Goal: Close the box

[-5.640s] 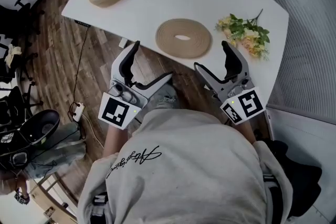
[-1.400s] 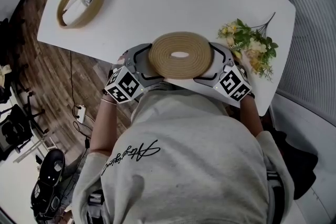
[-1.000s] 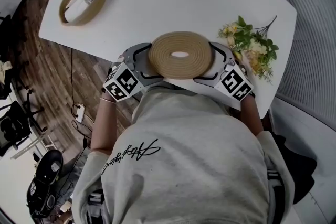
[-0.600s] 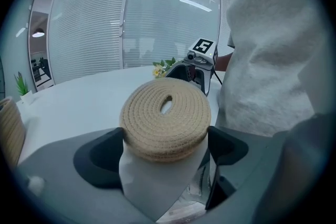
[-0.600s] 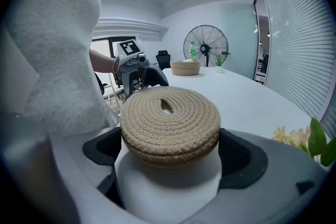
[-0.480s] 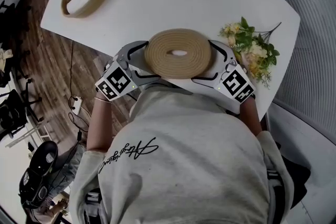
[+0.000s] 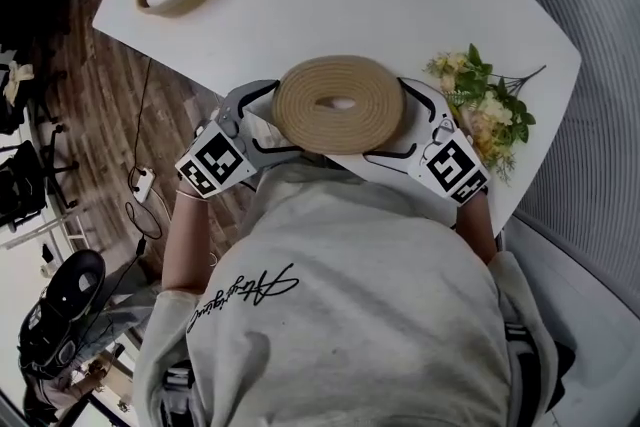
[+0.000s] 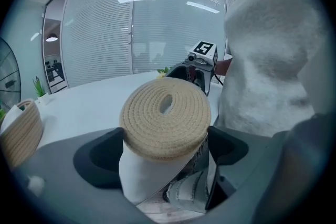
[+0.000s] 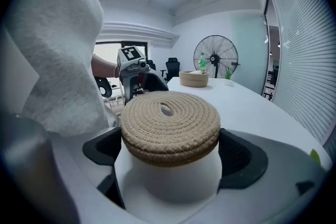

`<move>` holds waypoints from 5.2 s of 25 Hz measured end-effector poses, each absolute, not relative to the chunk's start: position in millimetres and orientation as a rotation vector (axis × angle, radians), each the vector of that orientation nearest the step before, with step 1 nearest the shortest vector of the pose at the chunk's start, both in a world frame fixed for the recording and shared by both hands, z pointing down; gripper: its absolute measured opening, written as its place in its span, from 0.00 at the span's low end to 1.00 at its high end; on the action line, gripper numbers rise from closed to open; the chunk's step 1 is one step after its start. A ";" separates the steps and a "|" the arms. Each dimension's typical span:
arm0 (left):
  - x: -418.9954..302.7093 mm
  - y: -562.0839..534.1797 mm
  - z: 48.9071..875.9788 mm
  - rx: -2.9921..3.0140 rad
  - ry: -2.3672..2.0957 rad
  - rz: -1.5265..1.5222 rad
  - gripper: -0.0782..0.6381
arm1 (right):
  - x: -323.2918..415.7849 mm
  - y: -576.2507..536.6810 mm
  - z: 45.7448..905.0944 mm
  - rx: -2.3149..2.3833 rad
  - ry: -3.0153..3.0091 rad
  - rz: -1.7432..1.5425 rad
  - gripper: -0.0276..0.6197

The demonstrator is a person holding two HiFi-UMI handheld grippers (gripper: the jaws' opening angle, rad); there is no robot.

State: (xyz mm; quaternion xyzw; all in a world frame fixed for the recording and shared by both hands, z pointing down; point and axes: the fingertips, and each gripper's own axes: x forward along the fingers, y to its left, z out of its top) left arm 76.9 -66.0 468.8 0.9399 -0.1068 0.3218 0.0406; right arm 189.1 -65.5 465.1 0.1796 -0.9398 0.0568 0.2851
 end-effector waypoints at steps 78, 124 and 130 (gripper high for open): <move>-156.4 -265.8 381.9 3.047 -0.399 0.747 0.81 | -45.4 -266.3 383.0 0.546 -2.685 0.097 0.95; -221.5 -328.1 400.3 2.996 -0.689 0.745 0.80 | -110.7 -349.7 404.8 0.305 -2.645 0.007 0.95; -219.2 -333.5 402.7 2.989 -0.709 0.763 0.80 | -108.8 -356.5 408.2 0.288 -2.635 0.010 0.95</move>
